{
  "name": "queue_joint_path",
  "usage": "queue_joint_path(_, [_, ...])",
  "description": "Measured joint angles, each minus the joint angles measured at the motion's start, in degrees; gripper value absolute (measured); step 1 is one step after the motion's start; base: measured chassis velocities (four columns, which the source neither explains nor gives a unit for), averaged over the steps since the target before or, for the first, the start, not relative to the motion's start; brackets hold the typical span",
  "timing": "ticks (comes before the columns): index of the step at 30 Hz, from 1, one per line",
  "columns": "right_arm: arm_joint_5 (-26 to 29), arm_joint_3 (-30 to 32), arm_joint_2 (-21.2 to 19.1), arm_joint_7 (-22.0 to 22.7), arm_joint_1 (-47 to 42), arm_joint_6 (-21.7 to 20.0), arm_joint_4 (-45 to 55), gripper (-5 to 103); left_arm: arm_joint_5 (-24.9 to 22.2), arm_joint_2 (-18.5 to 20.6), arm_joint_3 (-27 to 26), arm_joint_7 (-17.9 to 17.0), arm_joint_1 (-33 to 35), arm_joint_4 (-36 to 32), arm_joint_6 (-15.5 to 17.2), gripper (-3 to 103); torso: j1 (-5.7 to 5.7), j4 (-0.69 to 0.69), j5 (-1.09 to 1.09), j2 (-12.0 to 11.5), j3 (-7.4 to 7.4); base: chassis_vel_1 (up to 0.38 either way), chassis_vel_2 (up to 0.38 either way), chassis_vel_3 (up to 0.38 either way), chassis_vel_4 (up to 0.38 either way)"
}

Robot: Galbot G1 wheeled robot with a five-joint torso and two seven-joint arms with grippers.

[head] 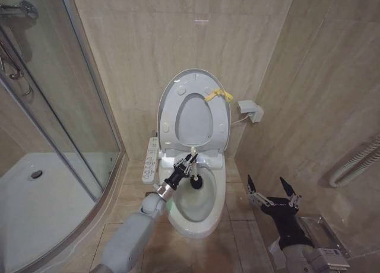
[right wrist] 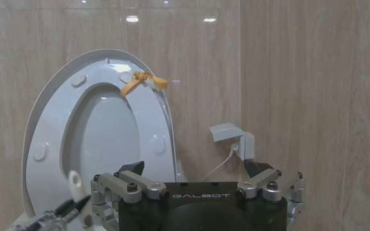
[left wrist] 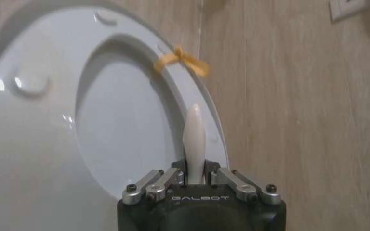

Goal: Open the toilet lid, clean the toilet bowl with a toilet brush, close the toilet lid, and flush.

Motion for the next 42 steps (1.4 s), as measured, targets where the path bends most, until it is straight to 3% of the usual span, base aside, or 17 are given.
queue_joint_path(7, [0.00, 0.00, 0.01, 0.00, 0.00, 0.00, 0.00, 100, -2.12, 5.67, -1.81, -3.59, 5.36, -12.42, 2.16, 19, 0.00, 0.00, 0.01, 0.00, 0.00, 0.000, 0.000, 0.000, 0.000])
queue_joint_path(8, [0.00, -0.01, 0.00, 0.00, 0.00, 0.00, 0.00, 100, -3.09, 8.13, -2.36, -5.09, 7.55, -18.07, 3.18, 19, 0.00, 0.01, -0.02, 0.00, 0.00, 0.000, 0.000, 0.000, 0.000])
queue_joint_path(9, [0.00, 0.00, 0.00, 0.00, 0.00, 0.00, 0.00, 100, -3.21, 8.51, -2.43, -5.25, 7.86, -18.88, 3.29, 19, 0.00, 0.01, -0.03, 0.00, 0.00, 0.000, 0.000, 0.000, 0.000])
queue_joint_path(10, [0.00, -0.01, 0.00, -0.01, 0.00, 0.00, 0.00, 100, -4.19, 12.65, -3.58, -6.17, 10.98, -25.44, 4.08, 19, -0.01, -0.01, -0.01, 0.00, -0.01, 0.000, 0.000, 0.000, 0.000])
queue_joint_path(11, [0.00, -0.01, 0.00, -0.01, 0.00, 0.00, 0.00, 100, -4.19, 12.65, -3.58, -6.17, 10.98, -25.44, 4.08, 19, -0.01, -0.01, -0.01, 0.00, -0.01, 0.000, 0.000, 0.000, 0.000])
queue_joint_path(14, [0.00, 0.00, 0.00, 0.00, 0.00, 0.00, 0.00, 100, -4.57, 19.08, -8.41, -4.43, 18.60, -36.74, 4.15, 19, -0.01, 0.00, 0.00, 0.00, -0.01, 0.000, 0.000, 0.000, 0.000])
queue_joint_path(15, [0.00, 0.00, 0.00, 0.00, 0.00, 0.00, 0.00, 100, -4.57, 19.08, -8.41, -4.43, 18.60, -36.74, 4.15, 19, -0.01, 0.00, 0.00, 0.00, -0.01, 0.000, 0.000, 0.000, 0.000])
queue_joint_path(19, [0.00, 0.00, -0.01, -0.01, 0.00, 0.00, 0.00, 100, -3.34, 22.26, -21.14, -4.95, 33.79, -48.77, 4.12, 19, -0.01, 0.03, 0.01, 0.00, -0.01, 0.000, 0.000, 0.000, 0.000])
queue_joint_path(22, [0.00, 0.00, -0.01, 0.00, 0.00, 0.00, 0.00, 100, -1.64, 21.39, -25.52, -6.96, 39.08, -52.21, 4.25, 19, -0.01, 0.02, -0.02, 0.00, -0.01, 0.000, 0.000, 0.000, 0.000])
queue_joint_path(24, [0.00, 0.00, -0.01, 0.00, 0.00, 0.00, 0.00, 100, 2.31, 17.19, -32.57, -10.10, 47.84, -57.36, 4.06, 19, -0.01, 0.00, -0.01, 0.00, -0.01, 0.000, 0.000, 0.000, 0.000])
queue_joint_path(26, [0.00, 0.00, 0.01, 0.01, 0.00, 0.00, 0.00, 100, 3.18, 15.90, -34.12, -10.82, 50.07, -58.58, 3.88, 19, -0.01, 0.01, 0.00, 0.00, -0.01, 0.000, 0.000, 0.000, 0.000])
queue_joint_path(28, [0.00, 0.00, 0.00, 0.00, 0.00, 0.00, 0.00, 100, 5.48, 11.91, -39.11, -14.09, 55.94, -62.27, 3.35, 19, -0.01, 0.02, 0.01, 0.00, -0.01, 0.000, 0.000, 0.000, 0.000])
queue_joint_path(29, [0.00, 0.00, 0.00, 0.00, 0.00, 0.00, 0.00, 100, 5.48, 11.91, -39.11, -14.09, 55.94, -62.27, 3.35, 19, -0.01, 0.02, 0.01, 0.00, -0.01, 0.000, 0.000, 0.000, 0.000])
queue_joint_path(37, [0.00, 0.00, 0.00, 0.00, 0.00, 0.00, 0.00, 100, 10.75, 5.94, -42.25, -23.67, 60.16, -63.50, 7.44, 19, 0.00, -0.01, 0.02, 0.00, 0.00, 0.000, 0.000, 0.000, 0.000])
queue_joint_path(39, [0.00, 0.00, 0.00, 0.00, 0.00, 0.00, 0.00, 100, 10.77, 5.15, -42.81, -23.83, 60.72, -61.92, 7.08, 19, 0.00, 0.00, 0.03, 0.00, 0.00, 0.000, 0.000, 0.000, 0.000])
queue_joint_path(41, [0.00, 0.01, 0.00, 0.02, 0.00, 0.00, 0.00, 100, 10.03, 4.16, -43.84, -23.27, 60.98, -56.82, 3.87, 19, 0.00, 0.03, 0.00, 0.00, 0.00, 0.000, 0.000, 0.000, 0.000])
queue_joint_path(42, [0.00, 0.01, 0.00, 0.02, 0.00, 0.00, 0.00, 100, 10.03, 4.16, -43.84, -23.27, 60.98, -56.82, 3.87, 19, 0.00, 0.03, 0.00, 0.00, 0.00, 0.000, 0.000, 0.000, 0.000])
